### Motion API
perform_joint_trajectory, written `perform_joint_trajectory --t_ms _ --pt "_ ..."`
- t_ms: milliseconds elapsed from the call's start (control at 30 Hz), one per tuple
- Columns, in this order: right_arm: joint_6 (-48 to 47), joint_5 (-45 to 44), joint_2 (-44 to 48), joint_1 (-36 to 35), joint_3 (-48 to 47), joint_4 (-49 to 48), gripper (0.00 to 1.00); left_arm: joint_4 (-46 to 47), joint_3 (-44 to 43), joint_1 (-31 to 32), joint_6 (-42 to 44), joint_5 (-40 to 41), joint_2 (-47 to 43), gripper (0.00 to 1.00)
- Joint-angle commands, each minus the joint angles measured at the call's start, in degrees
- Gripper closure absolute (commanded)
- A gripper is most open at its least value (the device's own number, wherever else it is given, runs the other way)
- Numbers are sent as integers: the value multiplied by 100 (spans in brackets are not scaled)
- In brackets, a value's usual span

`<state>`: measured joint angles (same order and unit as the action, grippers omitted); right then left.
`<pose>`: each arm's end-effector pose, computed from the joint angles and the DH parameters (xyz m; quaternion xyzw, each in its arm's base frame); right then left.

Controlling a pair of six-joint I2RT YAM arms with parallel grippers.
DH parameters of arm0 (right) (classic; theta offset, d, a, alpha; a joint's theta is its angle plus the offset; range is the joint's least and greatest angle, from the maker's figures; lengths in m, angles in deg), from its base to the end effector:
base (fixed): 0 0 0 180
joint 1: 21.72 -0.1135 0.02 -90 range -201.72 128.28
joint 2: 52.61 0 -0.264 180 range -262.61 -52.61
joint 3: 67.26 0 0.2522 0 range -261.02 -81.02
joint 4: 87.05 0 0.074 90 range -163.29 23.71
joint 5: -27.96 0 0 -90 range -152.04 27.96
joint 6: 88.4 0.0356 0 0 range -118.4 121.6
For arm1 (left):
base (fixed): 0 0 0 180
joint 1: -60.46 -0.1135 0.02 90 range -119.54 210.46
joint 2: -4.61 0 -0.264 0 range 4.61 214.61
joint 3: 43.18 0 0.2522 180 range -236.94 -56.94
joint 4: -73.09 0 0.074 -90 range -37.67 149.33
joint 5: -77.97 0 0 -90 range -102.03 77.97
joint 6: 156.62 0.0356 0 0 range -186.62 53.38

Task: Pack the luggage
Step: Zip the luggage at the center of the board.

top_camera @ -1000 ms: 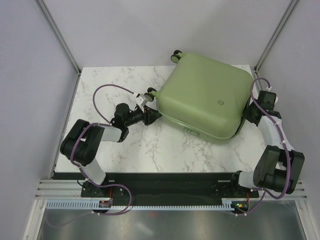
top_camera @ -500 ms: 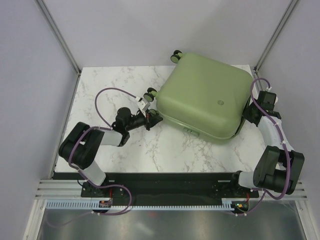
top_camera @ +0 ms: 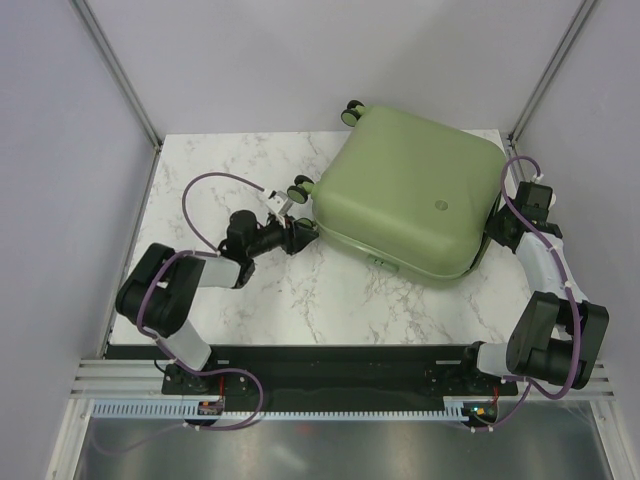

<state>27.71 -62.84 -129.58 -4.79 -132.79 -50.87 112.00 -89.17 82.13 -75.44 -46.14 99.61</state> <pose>0.2692 -0.0825 0.2397 0.3444 0.8664 0.0224 0.3608 0.2810 -0.1331 0.1680 0.2692 0.7072 -0.3783 0.5332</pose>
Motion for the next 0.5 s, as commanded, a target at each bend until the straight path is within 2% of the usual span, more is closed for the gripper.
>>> perform_joint_trajectory --t_ms 0,133,467 --pt "-62 -817 -125 144 132 527 100 271 -249 13 337 -8 97 58" --pt "-71 -755 -187 144 114 492 100 332 -407 -5 293 -324 246 48" --pt "-62 -527 -310 144 44 422 100 -195 -855 -14 284 -254 440 44"
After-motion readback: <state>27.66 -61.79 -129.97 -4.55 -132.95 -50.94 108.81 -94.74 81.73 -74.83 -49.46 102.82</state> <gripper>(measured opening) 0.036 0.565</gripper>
